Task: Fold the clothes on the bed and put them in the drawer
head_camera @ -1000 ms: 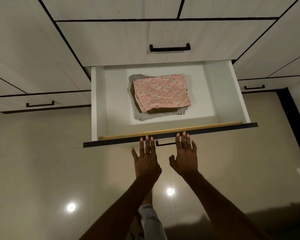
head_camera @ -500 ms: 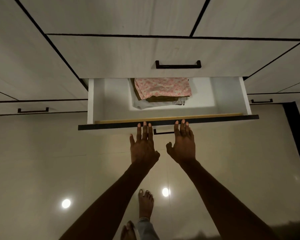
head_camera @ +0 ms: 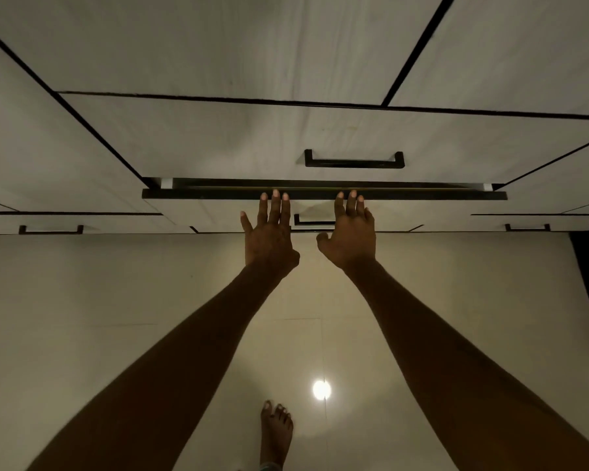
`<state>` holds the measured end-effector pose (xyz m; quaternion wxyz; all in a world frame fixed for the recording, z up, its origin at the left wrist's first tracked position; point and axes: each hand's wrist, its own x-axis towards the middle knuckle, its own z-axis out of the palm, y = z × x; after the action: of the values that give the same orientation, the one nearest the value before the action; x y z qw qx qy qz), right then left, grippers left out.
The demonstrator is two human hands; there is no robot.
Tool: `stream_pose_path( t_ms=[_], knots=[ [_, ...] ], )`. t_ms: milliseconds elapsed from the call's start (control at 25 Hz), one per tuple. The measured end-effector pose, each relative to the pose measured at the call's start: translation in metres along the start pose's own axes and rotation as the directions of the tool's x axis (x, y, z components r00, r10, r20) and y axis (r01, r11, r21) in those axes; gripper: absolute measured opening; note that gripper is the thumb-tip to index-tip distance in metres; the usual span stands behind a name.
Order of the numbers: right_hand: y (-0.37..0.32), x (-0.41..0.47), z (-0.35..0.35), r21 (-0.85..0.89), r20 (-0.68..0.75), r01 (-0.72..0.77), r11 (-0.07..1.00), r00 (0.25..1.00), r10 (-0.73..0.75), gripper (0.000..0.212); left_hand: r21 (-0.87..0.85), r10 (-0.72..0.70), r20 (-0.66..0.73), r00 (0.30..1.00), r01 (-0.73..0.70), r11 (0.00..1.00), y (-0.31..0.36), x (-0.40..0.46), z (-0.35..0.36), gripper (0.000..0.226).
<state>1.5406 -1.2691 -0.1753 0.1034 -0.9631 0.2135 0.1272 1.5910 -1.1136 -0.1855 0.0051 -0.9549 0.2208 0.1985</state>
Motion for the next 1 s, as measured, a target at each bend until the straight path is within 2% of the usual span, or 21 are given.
stream_pose_path(
  t_ms=[520,640,720,880,1000],
  knots=[
    [-0.003,0.019,0.01,-0.017,-0.039,0.024,1.0,0.999,-0.024,0.109,-0.051,0.021,-0.127,0.992,-0.027,0.998,-0.004,0.024,0.021,0.122],
    [-0.002,0.019,0.011,-0.112,-0.006,0.033,0.993,0.999,-0.034,0.11,-0.006,0.04,-0.136,0.99,-0.041,0.999,-0.005,0.024,0.025,0.128],
    [-0.002,0.019,0.006,-0.173,-0.011,0.029,0.985,0.999,-0.031,0.103,0.049,0.065,-0.154,0.986,-0.058,0.997,-0.009,0.024,0.026,0.128],
    [-0.001,0.012,-0.005,-0.141,-0.071,0.041,0.989,0.996,-0.052,0.084,0.205,0.095,-0.152,0.984,-0.063,0.977,-0.017,0.022,0.024,0.125],
    [0.004,0.006,-0.004,-0.086,0.004,0.088,0.992,0.996,-0.088,0.091,0.215,0.086,-0.132,0.987,-0.056,0.975,-0.014,0.018,0.016,0.111]
  ],
)
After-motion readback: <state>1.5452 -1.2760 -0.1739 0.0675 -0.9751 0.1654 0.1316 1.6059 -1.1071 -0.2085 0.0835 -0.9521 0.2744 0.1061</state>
